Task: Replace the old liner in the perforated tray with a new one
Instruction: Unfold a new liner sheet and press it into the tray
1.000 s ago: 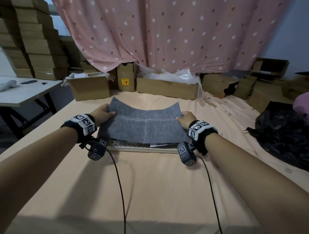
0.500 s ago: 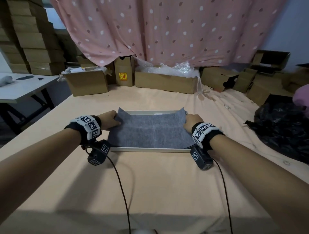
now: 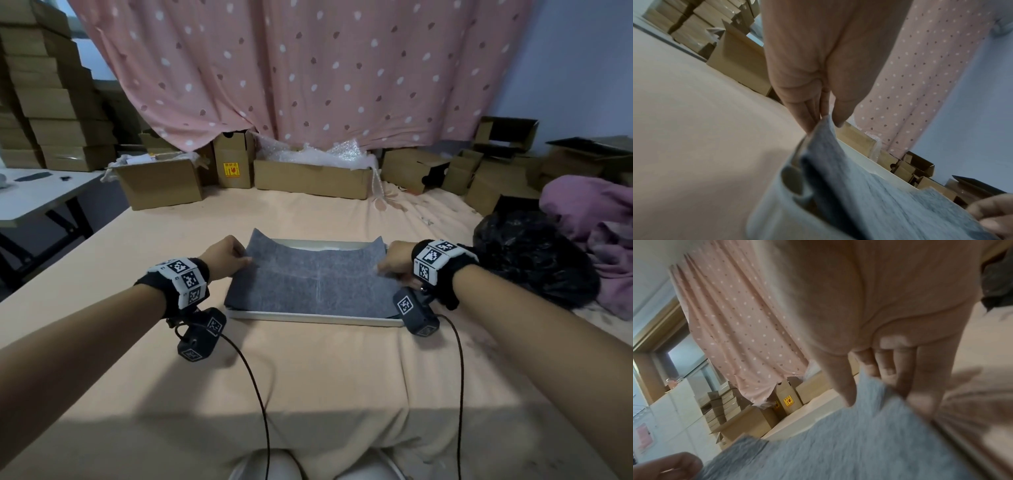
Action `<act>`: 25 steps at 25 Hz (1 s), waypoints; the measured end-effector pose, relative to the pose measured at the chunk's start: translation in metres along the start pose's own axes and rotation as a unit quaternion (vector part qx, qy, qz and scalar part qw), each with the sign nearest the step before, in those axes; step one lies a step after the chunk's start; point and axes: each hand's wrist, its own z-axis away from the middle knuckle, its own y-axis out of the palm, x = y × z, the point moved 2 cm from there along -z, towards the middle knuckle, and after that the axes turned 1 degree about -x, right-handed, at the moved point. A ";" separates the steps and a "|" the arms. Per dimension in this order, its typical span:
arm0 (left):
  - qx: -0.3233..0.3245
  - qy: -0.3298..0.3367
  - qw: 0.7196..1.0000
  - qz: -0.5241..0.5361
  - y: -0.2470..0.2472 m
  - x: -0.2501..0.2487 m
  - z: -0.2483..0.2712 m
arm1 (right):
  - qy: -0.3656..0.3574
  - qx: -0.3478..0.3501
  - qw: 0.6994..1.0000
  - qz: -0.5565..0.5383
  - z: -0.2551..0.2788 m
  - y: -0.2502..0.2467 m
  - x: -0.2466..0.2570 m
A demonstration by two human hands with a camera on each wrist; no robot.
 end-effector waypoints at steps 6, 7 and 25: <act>0.081 -0.080 0.993 -0.027 -0.013 0.005 0.015 | 0.046 0.052 0.997 -0.021 0.020 -0.020 -0.024; 0.118 -0.100 0.988 -0.023 -0.013 0.002 0.021 | 0.050 0.077 0.996 -0.010 0.020 -0.016 -0.030; 0.167 0.103 0.925 -0.327 -0.042 -0.027 0.064 | -0.096 0.022 0.976 0.196 0.086 -0.029 -0.011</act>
